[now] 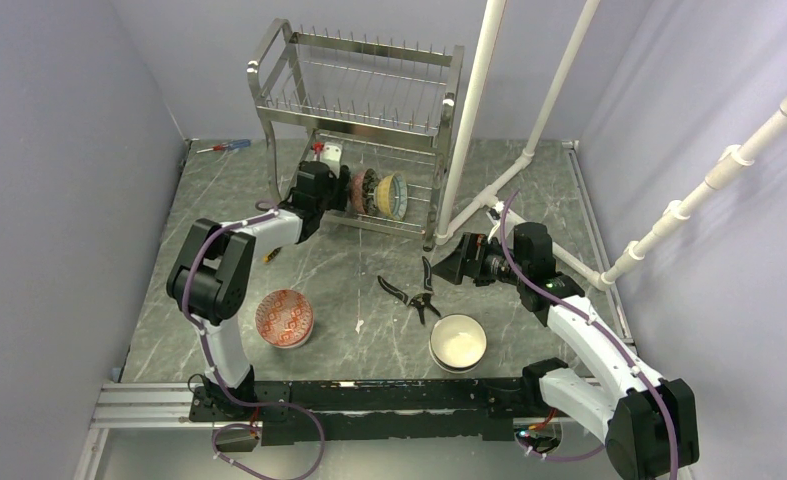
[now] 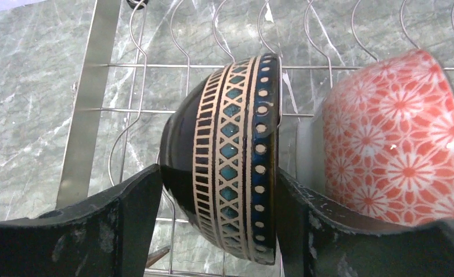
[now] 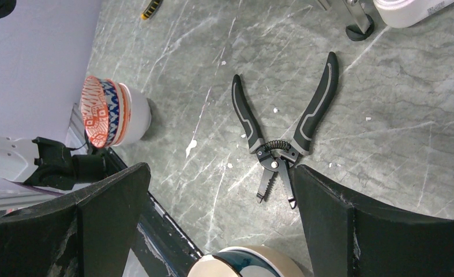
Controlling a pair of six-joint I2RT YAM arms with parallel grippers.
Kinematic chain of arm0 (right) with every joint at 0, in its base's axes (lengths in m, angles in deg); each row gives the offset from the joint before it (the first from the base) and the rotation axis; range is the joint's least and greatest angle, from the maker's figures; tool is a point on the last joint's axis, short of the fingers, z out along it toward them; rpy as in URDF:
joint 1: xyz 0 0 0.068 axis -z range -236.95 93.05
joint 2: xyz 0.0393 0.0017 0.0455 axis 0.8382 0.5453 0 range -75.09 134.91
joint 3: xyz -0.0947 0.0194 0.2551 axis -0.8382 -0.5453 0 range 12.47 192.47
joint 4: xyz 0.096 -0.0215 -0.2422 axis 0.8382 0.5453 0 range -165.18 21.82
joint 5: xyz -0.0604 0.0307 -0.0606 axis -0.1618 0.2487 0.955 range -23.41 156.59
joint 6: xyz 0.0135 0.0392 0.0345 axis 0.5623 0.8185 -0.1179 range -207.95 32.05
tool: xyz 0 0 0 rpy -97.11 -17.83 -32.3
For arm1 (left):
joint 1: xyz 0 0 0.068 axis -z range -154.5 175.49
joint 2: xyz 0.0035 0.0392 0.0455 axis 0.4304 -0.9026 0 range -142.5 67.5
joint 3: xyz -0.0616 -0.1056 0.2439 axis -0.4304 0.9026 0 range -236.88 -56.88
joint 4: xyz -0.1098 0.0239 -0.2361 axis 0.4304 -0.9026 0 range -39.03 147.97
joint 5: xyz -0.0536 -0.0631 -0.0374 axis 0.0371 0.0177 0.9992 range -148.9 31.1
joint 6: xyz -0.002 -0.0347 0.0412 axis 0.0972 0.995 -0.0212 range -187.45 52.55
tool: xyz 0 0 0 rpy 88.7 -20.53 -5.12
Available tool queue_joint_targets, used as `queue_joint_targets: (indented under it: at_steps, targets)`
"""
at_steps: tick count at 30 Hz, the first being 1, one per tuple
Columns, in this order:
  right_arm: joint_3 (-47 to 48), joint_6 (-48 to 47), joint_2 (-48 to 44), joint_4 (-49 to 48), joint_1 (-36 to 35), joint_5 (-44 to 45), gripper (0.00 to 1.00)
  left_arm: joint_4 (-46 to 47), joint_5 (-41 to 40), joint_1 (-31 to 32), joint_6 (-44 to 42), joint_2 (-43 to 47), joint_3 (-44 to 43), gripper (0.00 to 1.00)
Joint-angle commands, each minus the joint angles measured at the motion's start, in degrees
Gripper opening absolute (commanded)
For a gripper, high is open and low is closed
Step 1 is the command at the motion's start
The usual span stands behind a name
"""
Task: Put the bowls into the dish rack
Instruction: Place the bowl in the dish rack.
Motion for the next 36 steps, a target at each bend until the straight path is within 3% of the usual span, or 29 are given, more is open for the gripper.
queue_joint_targets:
  at_steps: [1,3,13,21,36]
  targets:
    - [0.7,-0.1,-1.0,-2.3,0.2,-0.9,1.00,2.0,-1.6,-0.2,1.0,4.6,-2.1,0.75]
    - [0.7,0.0,-1.1,-2.3,0.2,-1.0,1.00,1.9,-2.1,-0.2,1.1,5.0,-2.0,0.81]
    - [0.4,0.3,-1.7,-2.3,0.2,-1.1,1.00,-0.5,-3.5,-0.3,1.5,9.3,-1.1,0.87]
    - [0.6,0.3,-1.5,-2.6,0.2,-1.4,1.00,-4.8,-2.9,-0.3,4.8,19.3,2.9,0.93]
    - [0.6,-0.5,-0.4,-2.8,0.2,-2.4,1.00,-24.3,6.6,-0.5,18.2,39.7,15.5,0.94]
